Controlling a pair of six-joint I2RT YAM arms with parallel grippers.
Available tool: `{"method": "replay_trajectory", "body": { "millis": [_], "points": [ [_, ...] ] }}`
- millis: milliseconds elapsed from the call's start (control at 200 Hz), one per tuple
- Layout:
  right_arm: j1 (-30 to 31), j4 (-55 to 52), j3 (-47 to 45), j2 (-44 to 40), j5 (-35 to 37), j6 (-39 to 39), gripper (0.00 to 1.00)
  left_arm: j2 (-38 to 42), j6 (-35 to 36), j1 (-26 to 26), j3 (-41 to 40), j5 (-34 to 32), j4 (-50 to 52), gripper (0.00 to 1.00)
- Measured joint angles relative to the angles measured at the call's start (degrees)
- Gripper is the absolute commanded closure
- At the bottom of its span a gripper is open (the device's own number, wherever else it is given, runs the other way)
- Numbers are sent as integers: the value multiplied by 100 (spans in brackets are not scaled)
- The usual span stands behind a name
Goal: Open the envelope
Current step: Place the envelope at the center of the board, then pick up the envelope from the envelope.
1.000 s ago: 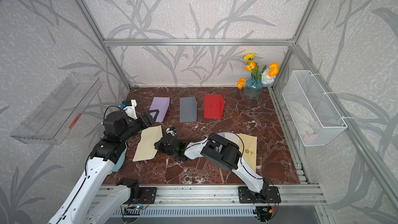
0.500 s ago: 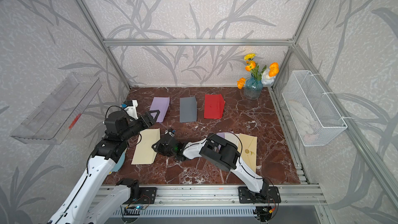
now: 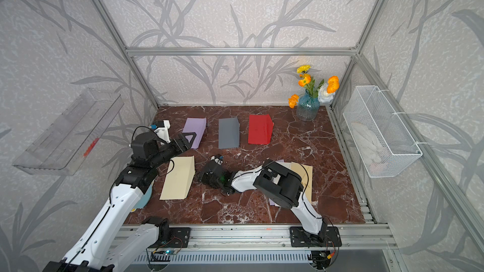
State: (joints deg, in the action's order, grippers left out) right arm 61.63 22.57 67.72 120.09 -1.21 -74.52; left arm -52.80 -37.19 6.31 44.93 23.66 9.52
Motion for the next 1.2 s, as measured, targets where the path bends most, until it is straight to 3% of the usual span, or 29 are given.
{"method": "replay_trajectory", "body": {
  "millis": [190,295,525,795,965,1200],
  "points": [
    [-514,-1167,-271,-1357,479,1513,47,-988,-240,101,17,326,-468,27],
    [-1054,-1856,-249,-2111,623,2347,47,-1722,-289,463,190,396,-634,27],
    [-2039,-3681,-238,-2658,1296,3381,45,-3460,-380,1241,1071,903,-1086,32],
    [-2992,-4935,-1467,-3630,1759,3233,51,-4870,-505,1921,2020,1550,-1351,36],
    [-2986,-5582,-1722,-4251,2306,2841,57,-5571,-680,2426,2520,1971,-1591,37],
    [-3108,-6157,-2339,-4922,2721,2033,56,-6577,-761,3021,3464,2524,-1523,39]
  ]
}}
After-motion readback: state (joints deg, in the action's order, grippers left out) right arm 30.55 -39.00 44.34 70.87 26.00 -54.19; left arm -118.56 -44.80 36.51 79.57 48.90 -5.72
